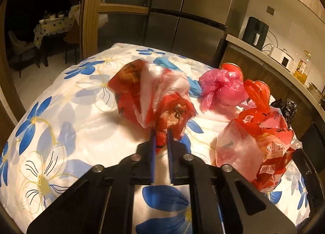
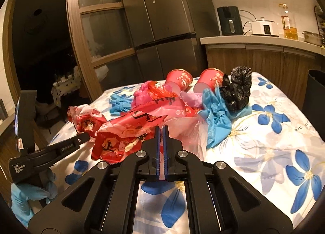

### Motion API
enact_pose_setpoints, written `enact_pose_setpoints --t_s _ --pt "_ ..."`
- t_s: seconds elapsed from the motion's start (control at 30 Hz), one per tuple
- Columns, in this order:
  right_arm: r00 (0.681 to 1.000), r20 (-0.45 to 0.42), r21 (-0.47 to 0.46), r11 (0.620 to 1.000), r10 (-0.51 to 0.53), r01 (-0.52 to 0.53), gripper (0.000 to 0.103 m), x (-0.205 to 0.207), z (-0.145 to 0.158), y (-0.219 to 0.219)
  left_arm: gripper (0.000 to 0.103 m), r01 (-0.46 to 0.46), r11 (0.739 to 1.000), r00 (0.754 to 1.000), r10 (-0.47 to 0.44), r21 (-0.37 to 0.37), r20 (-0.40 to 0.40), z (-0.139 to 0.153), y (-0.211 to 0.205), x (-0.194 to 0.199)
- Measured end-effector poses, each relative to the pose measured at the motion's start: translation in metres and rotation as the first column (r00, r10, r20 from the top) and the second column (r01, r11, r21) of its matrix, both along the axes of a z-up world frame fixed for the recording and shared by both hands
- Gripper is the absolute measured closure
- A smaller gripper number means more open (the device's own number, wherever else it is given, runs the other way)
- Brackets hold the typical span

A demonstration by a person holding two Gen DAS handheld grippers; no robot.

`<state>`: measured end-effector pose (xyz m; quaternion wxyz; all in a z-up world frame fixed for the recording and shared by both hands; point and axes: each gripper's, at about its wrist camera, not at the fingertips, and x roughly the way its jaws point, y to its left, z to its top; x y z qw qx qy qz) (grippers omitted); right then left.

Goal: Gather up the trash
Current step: 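Grasp a red printed bag with the left tool while the right tool grasps another red bag, then carry both red printed bags over the black bin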

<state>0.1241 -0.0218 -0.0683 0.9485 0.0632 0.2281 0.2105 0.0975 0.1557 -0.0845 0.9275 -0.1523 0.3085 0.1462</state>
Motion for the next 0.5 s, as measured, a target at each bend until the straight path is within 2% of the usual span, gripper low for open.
enact_pose_setpoints --t_s 0.33,0.5 --pt "0.998 0.053 0.019 1.0 -0.026 0.025 0.101 -0.017 0.021 -0.023 0.096 0.024 0.999 0.991 -0.029 0.042 0.127 0.037 -0.018 -0.026" --pt "0.995 0.089 0.027 0.999 -0.05 0.047 0.101 -0.026 0.034 -0.039 0.096 0.058 0.997 0.984 -0.067 0.06 0.164 0.053 -0.037 -0.029"
